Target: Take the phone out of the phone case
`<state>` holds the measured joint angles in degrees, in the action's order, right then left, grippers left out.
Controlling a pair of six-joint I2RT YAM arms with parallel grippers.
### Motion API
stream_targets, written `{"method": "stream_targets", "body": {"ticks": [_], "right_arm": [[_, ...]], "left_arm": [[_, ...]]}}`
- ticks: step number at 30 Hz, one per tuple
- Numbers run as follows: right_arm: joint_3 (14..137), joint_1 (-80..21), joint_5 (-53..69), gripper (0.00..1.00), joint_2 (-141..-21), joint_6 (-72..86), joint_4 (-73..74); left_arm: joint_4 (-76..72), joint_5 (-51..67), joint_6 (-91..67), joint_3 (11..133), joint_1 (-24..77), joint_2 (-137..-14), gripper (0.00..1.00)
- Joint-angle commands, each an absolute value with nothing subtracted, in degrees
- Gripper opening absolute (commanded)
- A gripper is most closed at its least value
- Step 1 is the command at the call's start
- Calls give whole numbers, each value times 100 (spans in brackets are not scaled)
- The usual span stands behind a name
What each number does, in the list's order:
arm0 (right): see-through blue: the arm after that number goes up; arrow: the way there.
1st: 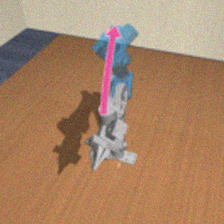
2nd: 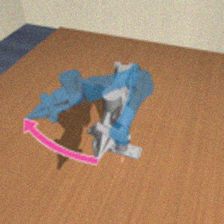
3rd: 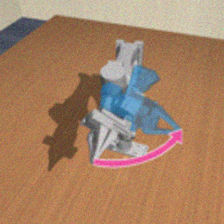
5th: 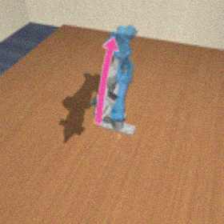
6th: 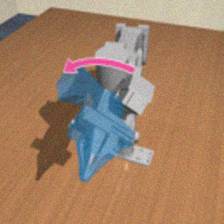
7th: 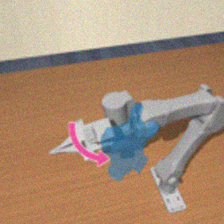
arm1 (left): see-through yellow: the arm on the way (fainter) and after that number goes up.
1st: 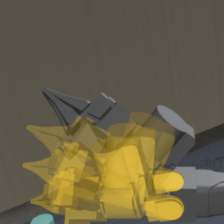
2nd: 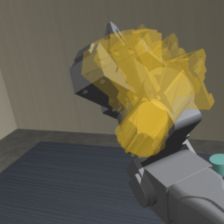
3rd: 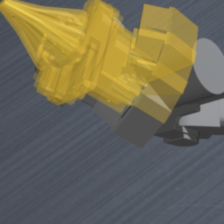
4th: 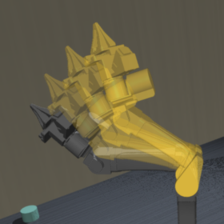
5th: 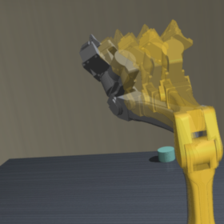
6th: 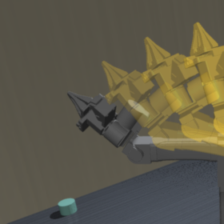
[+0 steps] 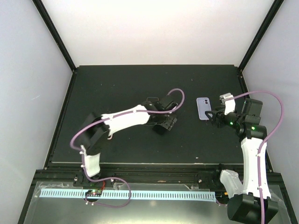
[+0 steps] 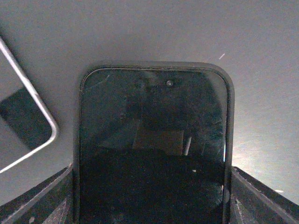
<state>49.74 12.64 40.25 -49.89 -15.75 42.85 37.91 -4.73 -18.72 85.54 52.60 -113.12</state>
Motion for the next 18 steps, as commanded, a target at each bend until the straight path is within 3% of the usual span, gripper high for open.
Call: {"method": "stream_targets", "body": {"ticks": [1,6,13,18], "right_arm": [[4881,1279,4396,61,-5010,-1736,4136],[5064,952,4639,54,-4975,-1701,4200],[5705,79,4460,57,-5142,-697,3283],[6065,-895,3996,56,-5510,-284,3046]], "left_arm": [[2459,-528,-2099,8175,5226,-9926,31],[730,-1003,-2377,7699,5209,-9046,26],[-1078,-1480,-2504,8192,4978,-8991,25],[-2307,-1479,-2690,7027,4968,-8408,22]]}}
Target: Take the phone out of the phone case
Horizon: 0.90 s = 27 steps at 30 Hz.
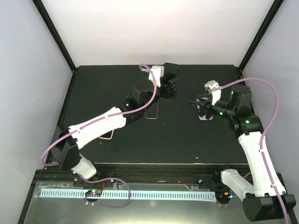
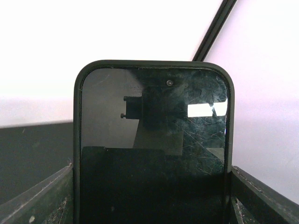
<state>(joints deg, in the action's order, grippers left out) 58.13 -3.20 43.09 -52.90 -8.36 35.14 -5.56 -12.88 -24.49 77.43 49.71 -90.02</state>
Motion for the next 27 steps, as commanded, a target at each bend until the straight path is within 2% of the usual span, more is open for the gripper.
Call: {"method": "stream_targets", "body": {"ticks": [1,9,21,25,27], "right_arm": [[6083,-1037,3976,56,-5551,-178,2997],[6148,-2011,3515,56,-6015,256,2750],[6685,-2459,3480,44,-6861,614,2669],[6767,-2552,3374,34,-7025,633,2653],[6776,-2583,3264,17,-7054,654,2630]], "left_arm": [[-2515,-1571,-2736,6767,4967,-8296,21],[-2715,-1483,-2864,6223,4980,-7989,16],[-2826,-1525,-2780,6101,5222,-7752,16],[-2845,-1616,-2658,6105,5264,-7776,16],[-2860,-1606,-2640,6125,5265,-7846,16]]}}
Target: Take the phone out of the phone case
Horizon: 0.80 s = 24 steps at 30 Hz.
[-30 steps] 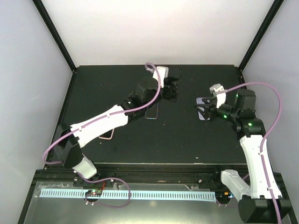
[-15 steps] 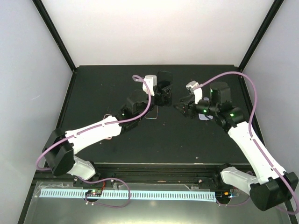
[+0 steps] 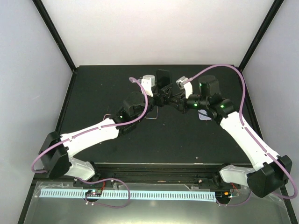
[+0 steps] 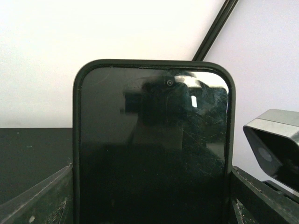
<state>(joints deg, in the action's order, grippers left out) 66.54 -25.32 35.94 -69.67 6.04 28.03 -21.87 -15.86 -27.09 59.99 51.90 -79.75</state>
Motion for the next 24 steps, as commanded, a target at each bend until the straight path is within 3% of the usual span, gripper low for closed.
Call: {"method": "stream_targets", "body": {"ticks": [1,3,7,9,15,21,24], "right_arm": [[6776,-2584,3237,10,-7058,665,2622],[6785,-2589,3194,1,-7052,673,2632],[6794,-2576,3160,1,-6907,711,2726],[6790,-2554,3063,1,-6765,647,2853],[6394,-2274,3198,1,-6052,39,3172],[6032,-2221,3889,1,-5388,-690,3537],[5989,-2219,4494,1,-5196,-859,3606]], "left_arm": [[-2888,-1589,-2629,6130,5267,-7865,16],[-2954,-1556,-2586,6135,5265,-7940,27],[-2637,-1631,-2453,6301,5258,-8027,83],[-2191,-1554,-2502,6475,5199,-8012,98],[-739,-492,-2654,6497,4935,-7330,99],[14,2150,-2322,6327,4206,-6402,99],[213,2713,-1797,6461,3952,-6118,97]]}}
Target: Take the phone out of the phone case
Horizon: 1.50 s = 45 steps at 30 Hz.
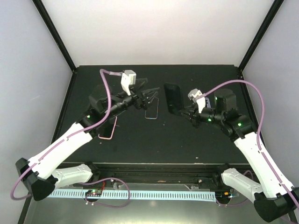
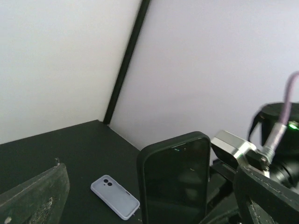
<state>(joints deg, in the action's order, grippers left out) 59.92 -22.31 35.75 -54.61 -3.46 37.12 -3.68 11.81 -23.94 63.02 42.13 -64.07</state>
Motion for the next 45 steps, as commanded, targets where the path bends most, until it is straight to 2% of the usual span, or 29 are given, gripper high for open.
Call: {"method": "stream_targets", "body": {"ticks": [1,4,8,11,16,20,28,30,34,40,43,45], "right_arm": [[5985,-2221,4802,1,-5151,-885,3596],[5954,-2222,5446,1,-5114,-783,3463],[5984,-2228,5816,1,-5212,-644,3460],[6114,-2224,6063,1,-5348,-813,3713],[6164,-2223,6225,1,-5528,-820,3776],[6160,-2224,6278,1,-5680,-751,3692],[6223,-2224,6539,1,-5898,-552,3566],[6231,-2223,6584,1,-5937,-480,3534],[6264,-2224,6666,1,-5984,-402,3513],[6306,-2224,6700,1,-6055,-179,3386],[6293,-2226,6772,1,-6159,-37,3266],[6308,-2232,6793,1,-6231,18,3216]], "left_arm": [[264,2834,-1696,6560,3911,-6101,95],[-17,3292,-1730,6581,3870,-6214,83],[-1259,4341,-2030,6083,3857,-6327,73],[-1445,4719,-1998,5988,3791,-6455,64],[-2526,5580,-2992,5829,3420,-6730,40],[-2994,5844,-3461,5728,3244,-6863,34],[-2985,5956,-3515,5713,3244,-6883,28],[-2984,5993,-3545,5713,3250,-6907,29],[-2910,5941,-3560,5721,3244,-6956,39],[-2920,5990,-3677,5752,3284,-7060,36],[-2909,5994,-3665,5750,3303,-7043,42],[-2909,5983,-3661,5748,3309,-7040,38]]}}
